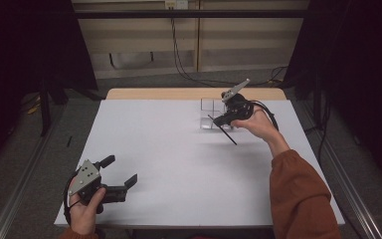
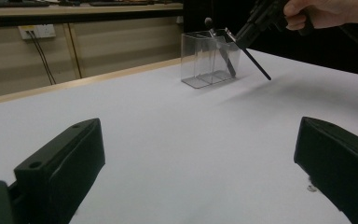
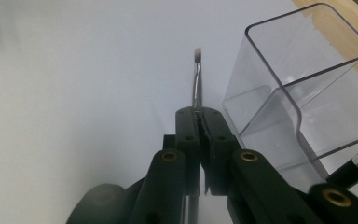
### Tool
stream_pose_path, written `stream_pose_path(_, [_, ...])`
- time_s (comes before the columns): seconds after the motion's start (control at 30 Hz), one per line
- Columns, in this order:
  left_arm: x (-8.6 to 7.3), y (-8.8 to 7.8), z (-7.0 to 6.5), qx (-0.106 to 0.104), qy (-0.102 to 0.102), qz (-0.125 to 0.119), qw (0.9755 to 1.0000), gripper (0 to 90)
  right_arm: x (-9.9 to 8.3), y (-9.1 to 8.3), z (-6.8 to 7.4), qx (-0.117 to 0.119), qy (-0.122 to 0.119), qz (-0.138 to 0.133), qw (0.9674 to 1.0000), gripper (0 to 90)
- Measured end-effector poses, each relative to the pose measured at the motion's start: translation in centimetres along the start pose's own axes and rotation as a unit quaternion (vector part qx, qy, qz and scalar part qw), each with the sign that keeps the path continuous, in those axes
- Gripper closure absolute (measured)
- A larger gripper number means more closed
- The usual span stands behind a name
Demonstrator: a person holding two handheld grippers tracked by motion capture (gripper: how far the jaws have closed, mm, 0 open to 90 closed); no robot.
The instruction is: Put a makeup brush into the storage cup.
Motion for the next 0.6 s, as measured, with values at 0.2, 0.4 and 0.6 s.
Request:
stream_pose_path(0.2, [0.0,0.0,0.0,0.001,0.001,0.001,1.0000,1.7,-0.1,-0.2,0.1,-0.013,0.005,-0.023,0.9996,86.3])
stream_pose_path(0.4, [0.0,-0.1,0.1,0.003,0.001,0.001,1.0000,1.7,-0.3,-0.9,-0.1,-0.026,0.020,-0.048,0.9983,86.3])
stream_pose_path(0.6, [0.0,-0.1,0.0,0.002,0.002,0.000,1.0000,1.7,-0.8,-1.3,-0.5,-0.050,0.038,-0.062,0.9961,86.3])
Point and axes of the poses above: each handheld gripper's, and its own axes: y roughly forward along the jaws, x roughly out of its top, z roughly to its left, the point moved 7 cm from there along y, roughly forward along the jaws, and after that the axes turned 3 degrees about -y, right-handed, at the moved point
